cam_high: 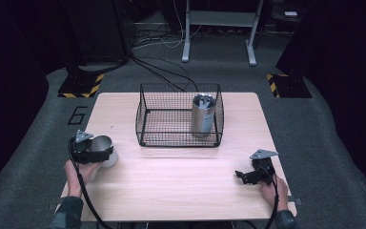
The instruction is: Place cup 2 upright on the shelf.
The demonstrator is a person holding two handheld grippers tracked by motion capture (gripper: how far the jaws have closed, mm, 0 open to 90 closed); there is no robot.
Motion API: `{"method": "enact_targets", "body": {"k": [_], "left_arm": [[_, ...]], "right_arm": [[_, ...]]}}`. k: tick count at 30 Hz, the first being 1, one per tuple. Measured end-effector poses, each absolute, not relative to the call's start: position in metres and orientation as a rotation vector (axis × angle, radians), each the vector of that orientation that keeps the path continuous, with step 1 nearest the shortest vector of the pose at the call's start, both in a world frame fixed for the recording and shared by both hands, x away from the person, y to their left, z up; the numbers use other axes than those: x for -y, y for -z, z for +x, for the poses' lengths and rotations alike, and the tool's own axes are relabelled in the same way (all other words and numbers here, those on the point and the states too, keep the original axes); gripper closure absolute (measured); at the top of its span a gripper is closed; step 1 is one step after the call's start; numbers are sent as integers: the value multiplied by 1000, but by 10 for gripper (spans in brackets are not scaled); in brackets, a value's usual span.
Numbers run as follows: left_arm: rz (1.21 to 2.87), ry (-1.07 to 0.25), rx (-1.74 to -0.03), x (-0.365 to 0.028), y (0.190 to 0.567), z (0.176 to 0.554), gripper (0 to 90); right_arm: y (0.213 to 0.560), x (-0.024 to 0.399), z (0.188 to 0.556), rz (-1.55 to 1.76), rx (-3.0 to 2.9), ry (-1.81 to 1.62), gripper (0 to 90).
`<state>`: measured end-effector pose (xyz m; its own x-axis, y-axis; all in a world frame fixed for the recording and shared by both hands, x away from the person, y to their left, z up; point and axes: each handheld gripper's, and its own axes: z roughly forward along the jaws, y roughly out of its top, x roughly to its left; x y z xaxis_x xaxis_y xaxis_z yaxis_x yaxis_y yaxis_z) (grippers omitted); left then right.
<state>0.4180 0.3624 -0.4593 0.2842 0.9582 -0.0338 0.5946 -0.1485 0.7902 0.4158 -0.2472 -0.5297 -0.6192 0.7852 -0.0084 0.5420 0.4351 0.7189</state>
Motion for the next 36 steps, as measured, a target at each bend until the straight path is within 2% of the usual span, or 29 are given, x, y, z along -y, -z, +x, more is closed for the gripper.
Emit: {"method": "enact_targets", "body": {"k": [13,36], "left_arm": [[1833,-645,-1406,-360,458,418,61],[1917,-628,-1195,-313,403,396,60]], "right_arm": [[530,247,416,1134,-2352,-989,0],[529,247,415,1145,-2356,-990,0]]}}
